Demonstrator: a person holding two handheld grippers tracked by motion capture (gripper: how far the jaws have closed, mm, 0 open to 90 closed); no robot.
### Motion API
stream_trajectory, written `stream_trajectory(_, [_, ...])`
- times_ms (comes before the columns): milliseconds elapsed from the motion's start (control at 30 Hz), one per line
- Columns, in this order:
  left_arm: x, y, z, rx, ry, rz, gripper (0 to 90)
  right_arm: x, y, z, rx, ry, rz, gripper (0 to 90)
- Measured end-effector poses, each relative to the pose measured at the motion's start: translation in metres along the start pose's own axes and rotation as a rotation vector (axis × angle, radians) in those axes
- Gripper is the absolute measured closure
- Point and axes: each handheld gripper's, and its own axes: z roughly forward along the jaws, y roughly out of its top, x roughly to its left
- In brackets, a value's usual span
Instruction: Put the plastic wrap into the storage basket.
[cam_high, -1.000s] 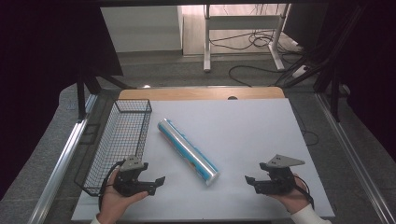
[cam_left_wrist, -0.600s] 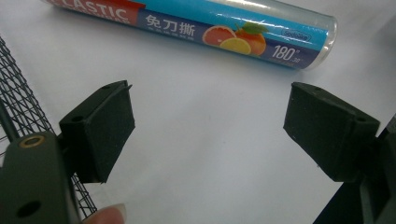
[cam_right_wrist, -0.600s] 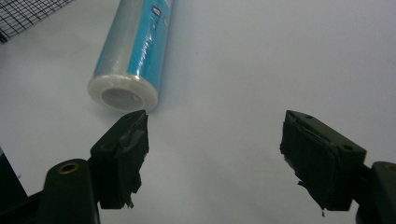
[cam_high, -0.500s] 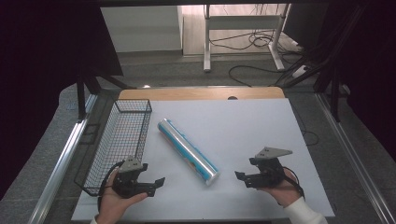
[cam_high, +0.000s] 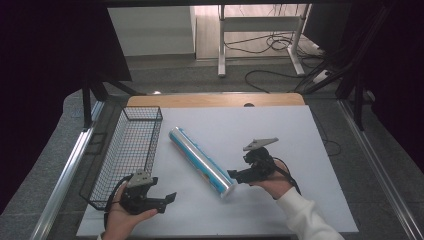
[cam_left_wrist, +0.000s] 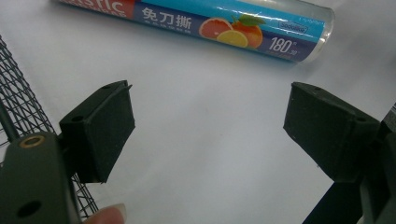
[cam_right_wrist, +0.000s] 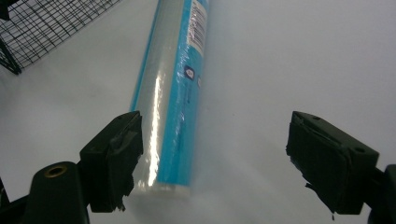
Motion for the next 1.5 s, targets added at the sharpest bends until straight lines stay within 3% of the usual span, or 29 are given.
stream_trajectory(333, [0.0,-0.001,0.003,0.011,0.0,0.008,16.0,0.001,0.023,0.034,0.047,0.015,0.012,17.6])
stream_trajectory(667, [0.001,-0.001,0.003,0.012,-0.001,0.007,16.1,0.016,0.045,0.063,0.105,0.017,-0.018,16.7])
stream_trajectory(867, [0.002,-0.002,0.003,0.011,-0.002,0.005,16.1,0.028,0.062,0.09,0.158,0.009,-0.039,16.1])
stream_trajectory(967, [0.002,-0.002,0.003,0.011,-0.002,0.006,16.1,0.029,0.065,0.097,0.172,0.004,-0.042,16.1])
stream_trajectory(1100, [0.001,-0.002,0.004,0.015,-0.004,0.011,16.1,0.032,0.074,0.119,0.215,-0.013,-0.046,16.6])
stream_trajectory(1367, [0.001,-0.002,0.004,0.015,-0.003,0.014,16.1,0.036,0.071,0.134,0.288,0.0,-0.054,17.9])
stream_trajectory(1500, [0.001,-0.003,0.004,0.012,0.001,0.013,16.2,0.037,0.067,0.142,0.337,-0.023,-0.064,20.9])
